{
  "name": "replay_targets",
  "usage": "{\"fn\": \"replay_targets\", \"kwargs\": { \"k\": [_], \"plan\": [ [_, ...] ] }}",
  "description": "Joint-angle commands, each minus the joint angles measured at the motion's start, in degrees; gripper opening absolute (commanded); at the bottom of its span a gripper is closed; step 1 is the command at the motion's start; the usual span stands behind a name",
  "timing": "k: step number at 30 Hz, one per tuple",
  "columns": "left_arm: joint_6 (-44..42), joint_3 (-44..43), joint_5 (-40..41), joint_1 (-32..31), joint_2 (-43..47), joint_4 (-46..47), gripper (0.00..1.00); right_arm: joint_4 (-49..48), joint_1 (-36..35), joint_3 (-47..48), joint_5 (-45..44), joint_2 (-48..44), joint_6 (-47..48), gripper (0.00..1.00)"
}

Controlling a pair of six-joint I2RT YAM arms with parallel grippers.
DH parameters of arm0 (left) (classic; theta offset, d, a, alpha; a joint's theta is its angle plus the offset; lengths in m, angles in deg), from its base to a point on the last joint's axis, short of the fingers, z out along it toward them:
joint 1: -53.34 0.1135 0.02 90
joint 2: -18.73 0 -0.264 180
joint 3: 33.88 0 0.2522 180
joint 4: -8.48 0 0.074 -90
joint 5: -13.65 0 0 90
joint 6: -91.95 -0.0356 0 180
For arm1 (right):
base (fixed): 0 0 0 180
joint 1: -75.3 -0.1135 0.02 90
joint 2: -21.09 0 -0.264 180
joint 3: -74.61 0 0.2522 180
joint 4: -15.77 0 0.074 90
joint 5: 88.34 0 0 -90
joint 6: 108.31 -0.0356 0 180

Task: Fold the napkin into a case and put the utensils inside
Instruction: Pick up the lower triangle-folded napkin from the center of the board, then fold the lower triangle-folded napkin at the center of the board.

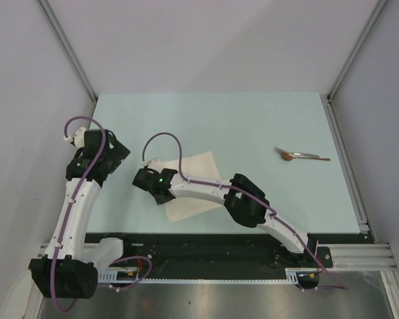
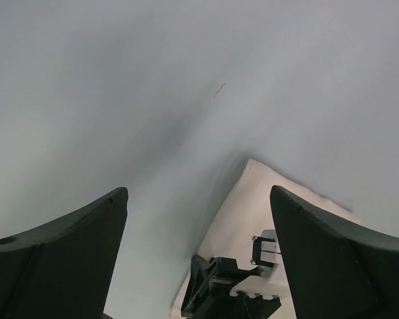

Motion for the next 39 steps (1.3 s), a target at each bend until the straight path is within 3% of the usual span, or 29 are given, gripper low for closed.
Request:
{"fn": "replay_targets", "kwargs": {
  "k": [1,2,5,11,15,23,27,31,39],
  "plan": [
    [-0.43,0.6,-2.31,0.42,-0.16,1.65,0.92,6.85,-0.09,1.19,-0.8,4.42,-2.18,0.27],
    [-0.34,0.69,-2.66,0.42,-0.25,2.0,0.92,6.77,0.17,1.19,-0.89,4.15,-2.18,0.16],
    [-1.91,2.27,-6.08,0.42,-1.22,4.02,0.92,2.14,0.35,-1.61,-0.01,1.0,0.01,0.0],
    [-9.12,4.64,-19.17,0.42,-6.21,10.0,0.91,-14.64,3.68,-15.31,10.25,-13.12,5.03,0.0],
    [-10.8,6.66,-27.25,0.42,-8.69,14.38,0.9,-23.28,8.95,-24.8,24.55,-20.36,2.05,0.0],
    [-9.22,9.83,-38.6,-0.01,-13.78,22.91,0.86,-38.21,18.43,-39.57,39.18,-28.19,-4.11,0.0],
    [-9.39,9.22,-39.93,-1.94,-15.81,24.94,0.82,-43.59,22.13,-46.16,45.33,-29.95,-6.4,0.0],
    [-10.62,6.5,-37.65,-6.24,-18.35,24.33,0.79,-44.99,24.69,-49.51,47.01,-31.09,-5.87,0.0],
    [-9.31,5.7,-34.66,-8.71,-18.8,25.12,0.65,-46.67,29.6,-54.88,48.68,-33.2,-4.11,0.0]
  ]
}}
